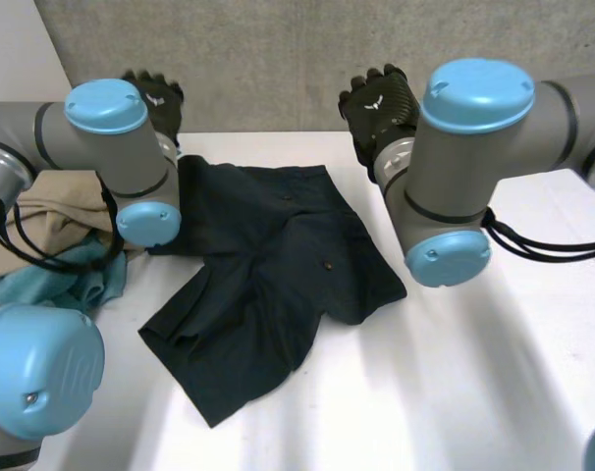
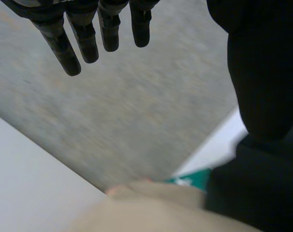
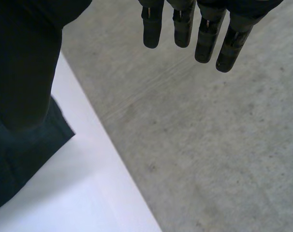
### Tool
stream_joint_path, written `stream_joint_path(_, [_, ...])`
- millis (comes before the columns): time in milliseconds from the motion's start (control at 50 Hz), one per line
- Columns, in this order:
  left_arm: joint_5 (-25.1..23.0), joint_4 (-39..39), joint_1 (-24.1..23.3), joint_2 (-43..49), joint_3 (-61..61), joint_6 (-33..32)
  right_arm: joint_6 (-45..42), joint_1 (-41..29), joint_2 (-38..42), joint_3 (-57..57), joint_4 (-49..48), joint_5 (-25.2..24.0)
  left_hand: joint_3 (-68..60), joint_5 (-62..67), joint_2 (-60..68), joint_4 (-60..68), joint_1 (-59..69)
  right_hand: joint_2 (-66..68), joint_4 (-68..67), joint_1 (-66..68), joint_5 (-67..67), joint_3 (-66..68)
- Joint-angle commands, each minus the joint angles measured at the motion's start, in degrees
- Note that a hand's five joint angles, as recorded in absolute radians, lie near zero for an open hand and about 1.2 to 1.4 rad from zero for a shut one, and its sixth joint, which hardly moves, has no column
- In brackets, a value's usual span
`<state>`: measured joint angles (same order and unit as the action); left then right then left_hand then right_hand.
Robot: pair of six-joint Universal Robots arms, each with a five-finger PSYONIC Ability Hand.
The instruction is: Fold the laundry.
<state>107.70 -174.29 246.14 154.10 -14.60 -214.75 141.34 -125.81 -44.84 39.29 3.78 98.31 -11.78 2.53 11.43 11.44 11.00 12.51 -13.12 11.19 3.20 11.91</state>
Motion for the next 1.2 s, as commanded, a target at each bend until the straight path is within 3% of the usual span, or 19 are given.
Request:
stream_joint_path(20, [-0.4,12.1,-2.2,-11.5,-19.2,12.5,0.3,4.4,-5.8,10.4,13.8,-6.4,-1.5,0.7,1.8,1.8,2.2,-2.5,3.1,-1.2,-3.2,-1.9])
stream_joint_path(180, [-4.2,10.2,-7.0,-30.5,-47.2,24.0,4.7,7.9,-12.7,25.7,16.2,-14.9,-1.6,0.9,2.0,2.0,2.4,0.3,0.4,1.6,-0.4,0.9])
stream_joint_path(320, [-3.9,0.3,-12.3,-44.4,-71.1,24.5,11.5,8.3,-13.2,35.0,12.0,-18.1,-2.0,1.2,2.3,2.3,2.7,1.6,-1.0,2.9,0.9,2.2])
stream_joint_path(480, [-2.3,-7.9,-18.1,-46.8,-87.5,24.6,16.8,8.1,-12.7,40.1,5.0,-19.4,-6.0,5.2,6.3,6.3,6.8,5.0,-4.4,6.3,4.3,5.6])
stream_joint_path(640, [3.9,-13.9,-20.8,-44.2,-93.1,24.3,25.7,7.8,-12.0,40.8,-0.4,-19.6,-10.7,10.0,11.1,11.0,11.5,11.7,-11.1,13.0,11.0,12.3])
stream_joint_path(860, [4.0,-15.2,-20.6,-41.5,-93.2,22.9,26.3,4.7,-7.5,38.9,-1.6,-19.6,-11.7,11.0,12.1,12.1,12.5,13.4,-12.8,14.7,12.7,14.0])
stream_joint_path(980, [4.2,-17.3,-20.4,-40.2,-92.9,21.7,26.2,3.8,-5.2,37.4,-1.7,-19.2,-24.5,23.7,24.8,24.8,25.3,17.9,-17.3,19.2,17.2,18.5])
stream_joint_path(1060, [4.2,-19.6,-20.4,-40.2,-92.5,21.2,26.2,3.8,-3.9,36.0,-2.2,-19.0,-43.6,42.9,44.0,44.0,44.4,44.8,-44.1,46.1,44.1,45.4])
stream_joint_path(1080, [4.2,-20.3,-20.3,-40.2,-92.4,20.6,26.2,3.9,-3.7,35.5,-2.3,-18.9,-52.2,51.4,52.5,52.5,53.0,61.2,-60.5,62.5,60.5,61.8])
stream_joint_path(1100, [4.2,-20.5,-20.3,-40.3,-92.3,20.2,26.2,3.9,-3.8,35.2,-2.3,-18.8,-57.1,56.3,57.4,57.4,57.9,67.4,-66.8,68.7,66.7,68.0])
stream_joint_path(1140, [4.2,-20.8,-20.1,-40.4,-91.9,19.0,26.2,4.3,-4.0,34.6,-2.2,-18.4,-68.2,67.4,68.5,68.5,69.0,67.5,-66.9,68.8,66.8,68.1])
stream_joint_path(1200, [4.3,-20.8,-19.8,-41.2,-90.4,16.7,26.5,4.7,-5.4,34.2,-2.0,-17.1,-68.2,67.5,68.6,68.6,69.0,67.5,-66.9,68.8,66.8,68.1])
